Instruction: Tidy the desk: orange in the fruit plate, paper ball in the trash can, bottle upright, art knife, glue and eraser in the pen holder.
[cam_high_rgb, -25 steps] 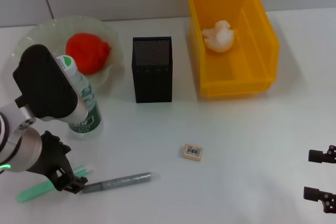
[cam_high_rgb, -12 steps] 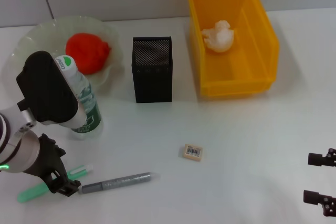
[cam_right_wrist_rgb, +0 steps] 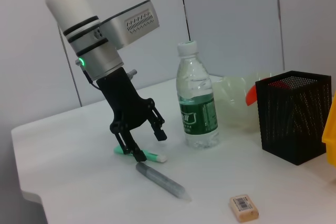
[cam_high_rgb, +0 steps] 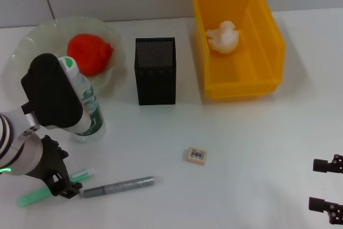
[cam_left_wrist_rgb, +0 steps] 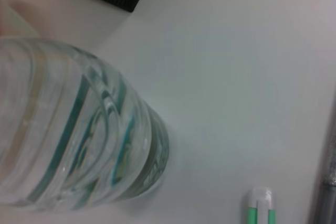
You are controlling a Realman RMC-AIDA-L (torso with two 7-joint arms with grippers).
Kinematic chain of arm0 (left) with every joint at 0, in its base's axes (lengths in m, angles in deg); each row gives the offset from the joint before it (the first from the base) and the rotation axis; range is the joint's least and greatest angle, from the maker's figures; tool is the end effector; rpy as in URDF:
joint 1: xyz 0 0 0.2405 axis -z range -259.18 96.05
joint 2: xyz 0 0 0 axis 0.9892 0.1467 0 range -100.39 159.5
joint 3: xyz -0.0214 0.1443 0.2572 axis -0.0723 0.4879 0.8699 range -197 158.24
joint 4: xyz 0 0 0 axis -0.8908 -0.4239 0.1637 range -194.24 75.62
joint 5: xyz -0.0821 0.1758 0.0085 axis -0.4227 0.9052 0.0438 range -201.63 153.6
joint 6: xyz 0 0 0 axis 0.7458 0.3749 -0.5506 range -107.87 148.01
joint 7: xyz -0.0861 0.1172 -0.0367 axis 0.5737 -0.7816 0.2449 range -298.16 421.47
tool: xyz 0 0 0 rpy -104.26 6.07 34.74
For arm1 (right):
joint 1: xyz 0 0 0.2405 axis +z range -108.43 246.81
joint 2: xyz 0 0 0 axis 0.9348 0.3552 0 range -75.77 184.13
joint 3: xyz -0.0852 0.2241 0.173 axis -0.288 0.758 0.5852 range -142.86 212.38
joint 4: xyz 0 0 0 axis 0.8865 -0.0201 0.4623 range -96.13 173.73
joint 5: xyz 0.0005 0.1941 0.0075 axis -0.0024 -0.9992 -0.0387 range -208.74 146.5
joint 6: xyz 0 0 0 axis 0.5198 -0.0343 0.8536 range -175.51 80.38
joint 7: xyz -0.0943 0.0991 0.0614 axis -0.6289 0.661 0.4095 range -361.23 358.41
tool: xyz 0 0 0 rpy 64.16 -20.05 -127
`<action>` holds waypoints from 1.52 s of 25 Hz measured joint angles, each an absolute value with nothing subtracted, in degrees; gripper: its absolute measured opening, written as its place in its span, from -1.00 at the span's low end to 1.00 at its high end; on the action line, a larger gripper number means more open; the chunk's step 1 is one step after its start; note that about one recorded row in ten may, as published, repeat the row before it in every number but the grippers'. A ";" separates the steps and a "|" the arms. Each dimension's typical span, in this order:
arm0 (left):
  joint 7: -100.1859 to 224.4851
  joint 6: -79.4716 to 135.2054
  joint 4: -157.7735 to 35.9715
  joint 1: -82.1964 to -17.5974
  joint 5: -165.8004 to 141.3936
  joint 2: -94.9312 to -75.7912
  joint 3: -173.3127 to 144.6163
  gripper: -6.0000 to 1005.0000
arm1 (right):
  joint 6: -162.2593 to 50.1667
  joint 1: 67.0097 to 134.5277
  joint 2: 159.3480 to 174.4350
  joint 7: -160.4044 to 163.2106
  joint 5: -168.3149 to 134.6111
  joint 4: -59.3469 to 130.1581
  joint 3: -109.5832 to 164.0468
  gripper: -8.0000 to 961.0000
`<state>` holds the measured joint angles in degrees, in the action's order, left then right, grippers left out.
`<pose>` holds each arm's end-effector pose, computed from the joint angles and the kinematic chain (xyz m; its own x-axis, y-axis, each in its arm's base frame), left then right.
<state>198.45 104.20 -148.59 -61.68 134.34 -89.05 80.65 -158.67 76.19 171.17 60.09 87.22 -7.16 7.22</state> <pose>-0.2537 0.2991 -0.0481 0.7933 0.3638 -0.4882 0.1651 -0.9004 -0.4026 0.3698 0.1808 0.0329 0.8073 -0.2663 -0.5267 -0.4394 -0.8670 -0.2352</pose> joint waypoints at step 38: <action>198.19 106.06 -142.34 -57.40 132.08 -89.13 78.26 -0.53 | -158.83 76.01 171.17 59.93 88.66 -7.17 7.16 0.63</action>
<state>198.19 106.06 -142.34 -57.40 132.08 -89.13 78.26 -158.83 76.01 171.17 59.93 88.66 -7.17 7.16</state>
